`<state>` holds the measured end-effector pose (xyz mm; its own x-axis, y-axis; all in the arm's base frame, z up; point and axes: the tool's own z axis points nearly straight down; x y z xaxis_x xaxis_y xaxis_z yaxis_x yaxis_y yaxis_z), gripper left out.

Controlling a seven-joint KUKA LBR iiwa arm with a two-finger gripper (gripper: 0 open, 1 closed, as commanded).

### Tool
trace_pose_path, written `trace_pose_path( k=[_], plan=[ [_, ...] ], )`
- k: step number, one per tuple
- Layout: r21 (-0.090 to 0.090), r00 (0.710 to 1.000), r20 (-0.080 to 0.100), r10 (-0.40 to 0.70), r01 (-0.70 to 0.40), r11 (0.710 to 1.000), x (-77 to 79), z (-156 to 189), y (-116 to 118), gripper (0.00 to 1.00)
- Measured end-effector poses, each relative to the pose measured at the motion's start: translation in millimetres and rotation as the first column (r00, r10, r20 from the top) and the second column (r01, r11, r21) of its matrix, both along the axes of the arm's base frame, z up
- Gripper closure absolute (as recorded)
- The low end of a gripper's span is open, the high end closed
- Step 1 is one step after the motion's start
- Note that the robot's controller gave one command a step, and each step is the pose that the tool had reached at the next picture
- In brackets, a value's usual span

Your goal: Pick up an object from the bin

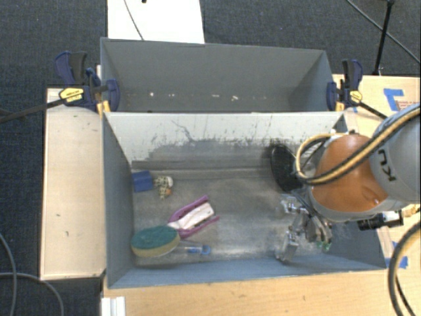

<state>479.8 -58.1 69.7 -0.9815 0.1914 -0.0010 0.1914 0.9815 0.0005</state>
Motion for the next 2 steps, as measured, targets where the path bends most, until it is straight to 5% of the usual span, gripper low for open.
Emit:
trace_pose_path(
  k=[1, 2],
  plan=[
    [-0.007, 0.932, 0.005, 0.363, -0.363, 0.932, 21.3, 73.3, -88.1, 0.00],
    [0.001, 0.925, 0.007, 0.379, -0.379, 0.925, 78.7, 56.1, -22.8, 0.00]
  ],
)
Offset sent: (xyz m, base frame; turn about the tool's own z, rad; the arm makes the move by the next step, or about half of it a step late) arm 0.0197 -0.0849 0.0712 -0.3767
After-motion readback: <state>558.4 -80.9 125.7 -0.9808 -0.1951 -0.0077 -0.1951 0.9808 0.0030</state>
